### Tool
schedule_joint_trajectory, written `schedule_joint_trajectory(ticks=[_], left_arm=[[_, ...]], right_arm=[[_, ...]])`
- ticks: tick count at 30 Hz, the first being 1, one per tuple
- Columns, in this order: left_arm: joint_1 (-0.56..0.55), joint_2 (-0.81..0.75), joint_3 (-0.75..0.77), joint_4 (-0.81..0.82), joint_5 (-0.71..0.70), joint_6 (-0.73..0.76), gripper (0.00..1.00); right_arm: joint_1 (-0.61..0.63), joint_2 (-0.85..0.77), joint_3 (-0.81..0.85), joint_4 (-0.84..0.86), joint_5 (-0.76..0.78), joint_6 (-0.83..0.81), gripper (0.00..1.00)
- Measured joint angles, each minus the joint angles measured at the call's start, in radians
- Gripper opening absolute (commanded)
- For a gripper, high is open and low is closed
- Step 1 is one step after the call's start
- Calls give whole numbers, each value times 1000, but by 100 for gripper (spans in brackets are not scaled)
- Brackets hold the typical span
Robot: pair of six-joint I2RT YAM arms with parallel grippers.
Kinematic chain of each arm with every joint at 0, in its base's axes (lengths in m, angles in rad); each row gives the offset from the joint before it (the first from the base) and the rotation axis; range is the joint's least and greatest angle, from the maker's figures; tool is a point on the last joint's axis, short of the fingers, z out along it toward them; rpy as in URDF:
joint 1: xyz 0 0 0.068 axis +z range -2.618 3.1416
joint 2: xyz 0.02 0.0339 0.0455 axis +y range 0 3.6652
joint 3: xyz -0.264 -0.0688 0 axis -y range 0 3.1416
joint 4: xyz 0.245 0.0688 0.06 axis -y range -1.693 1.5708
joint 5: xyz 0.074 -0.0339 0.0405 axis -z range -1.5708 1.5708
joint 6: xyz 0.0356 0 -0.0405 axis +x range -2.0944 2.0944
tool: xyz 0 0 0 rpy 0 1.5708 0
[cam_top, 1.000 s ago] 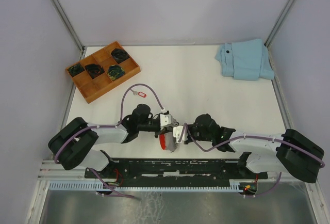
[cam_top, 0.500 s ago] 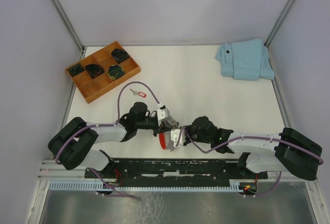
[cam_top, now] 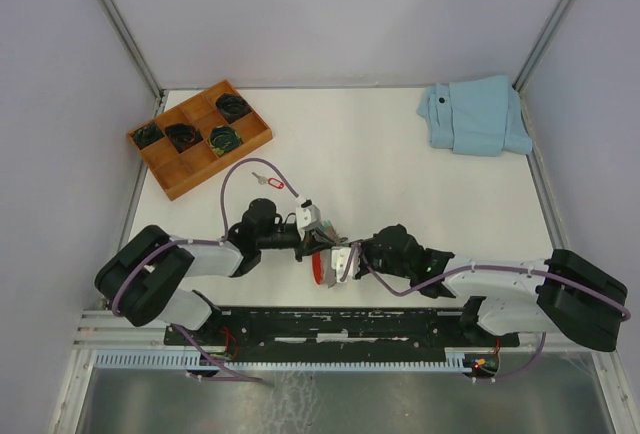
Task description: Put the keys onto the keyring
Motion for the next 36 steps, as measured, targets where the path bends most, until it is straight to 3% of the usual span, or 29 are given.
schedule_joint_trajectory(ticks=[6, 17, 23, 33, 36], left_arm=[[0, 18, 0, 40, 2, -4, 28], [0, 18, 0, 60, 34, -3, 36], [-3, 32, 13, 55, 95, -2, 35], [-34, 68, 69, -33, 132, 34, 26], [-37, 72, 78, -55, 131, 45, 19]], right_arm=[[0, -70, 0, -45, 3, -4, 1], [0, -135, 22, -162, -12, -28, 1], [0, -133, 31, -190, -24, -40, 1], [0, -133, 43, -214, -45, -49, 1], [0, -133, 47, -216, -49, -50, 1]])
